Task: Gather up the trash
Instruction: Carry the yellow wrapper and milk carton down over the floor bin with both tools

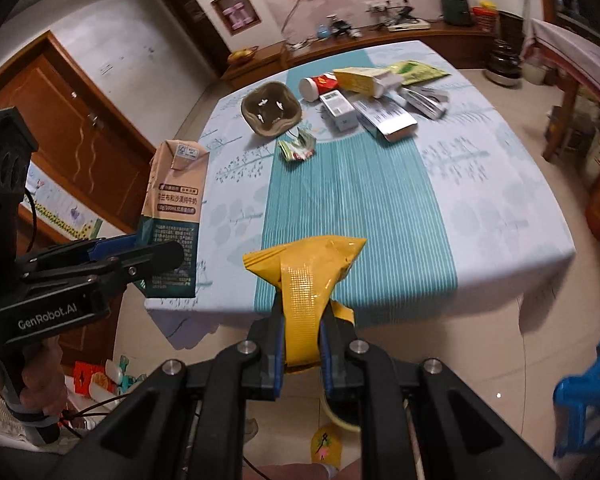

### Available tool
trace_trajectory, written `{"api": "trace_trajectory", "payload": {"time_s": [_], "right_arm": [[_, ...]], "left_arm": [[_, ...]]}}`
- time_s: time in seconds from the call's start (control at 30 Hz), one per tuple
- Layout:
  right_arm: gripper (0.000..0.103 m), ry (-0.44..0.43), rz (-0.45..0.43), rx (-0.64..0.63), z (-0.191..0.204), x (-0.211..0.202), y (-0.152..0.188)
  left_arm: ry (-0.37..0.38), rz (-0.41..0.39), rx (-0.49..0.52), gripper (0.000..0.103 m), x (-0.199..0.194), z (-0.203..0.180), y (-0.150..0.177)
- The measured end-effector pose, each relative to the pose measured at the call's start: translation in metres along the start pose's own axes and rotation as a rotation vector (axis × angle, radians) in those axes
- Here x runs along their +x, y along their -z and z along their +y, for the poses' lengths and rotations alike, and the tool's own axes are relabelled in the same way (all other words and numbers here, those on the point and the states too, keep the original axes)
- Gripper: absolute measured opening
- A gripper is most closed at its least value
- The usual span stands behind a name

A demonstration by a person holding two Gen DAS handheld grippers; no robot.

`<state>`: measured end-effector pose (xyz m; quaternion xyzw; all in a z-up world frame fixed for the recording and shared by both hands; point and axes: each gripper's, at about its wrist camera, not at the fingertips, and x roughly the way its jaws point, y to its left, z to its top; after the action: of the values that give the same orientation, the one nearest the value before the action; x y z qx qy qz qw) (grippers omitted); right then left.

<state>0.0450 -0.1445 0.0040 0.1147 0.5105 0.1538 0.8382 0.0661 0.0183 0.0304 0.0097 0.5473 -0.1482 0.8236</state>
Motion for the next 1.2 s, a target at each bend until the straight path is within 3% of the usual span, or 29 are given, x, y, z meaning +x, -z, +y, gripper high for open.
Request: {"api": "trace_trajectory", "payload": {"time_s": [0.37, 0.57, 0.9, 1.2], "right_arm": [[0.014, 0.045, 0.040, 0.084, 0.003, -0.028, 0.066], [0.014, 0.016, 0.083, 0.139, -0.011, -0.017, 0.091], [0.014, -0.030, 0.212, 0.293, -0.074, 0.072, 0.155], [0.014, -0.019, 0.280, 0.405, -0.133, 0.166, 0.209]], "left_arm": [[0.067, 0.089, 0.028, 0.043, 0.005, -0.025, 0.052], [0.040, 0.154, 0.024, 0.043, 0.032, -0.039, 0.079], [-0.014, 0.315, 0.009, 0.043, 0.144, -0.056, 0.145], [-0.049, 0.395, -0.046, 0.044, 0.256, -0.051, 0.182]]}}
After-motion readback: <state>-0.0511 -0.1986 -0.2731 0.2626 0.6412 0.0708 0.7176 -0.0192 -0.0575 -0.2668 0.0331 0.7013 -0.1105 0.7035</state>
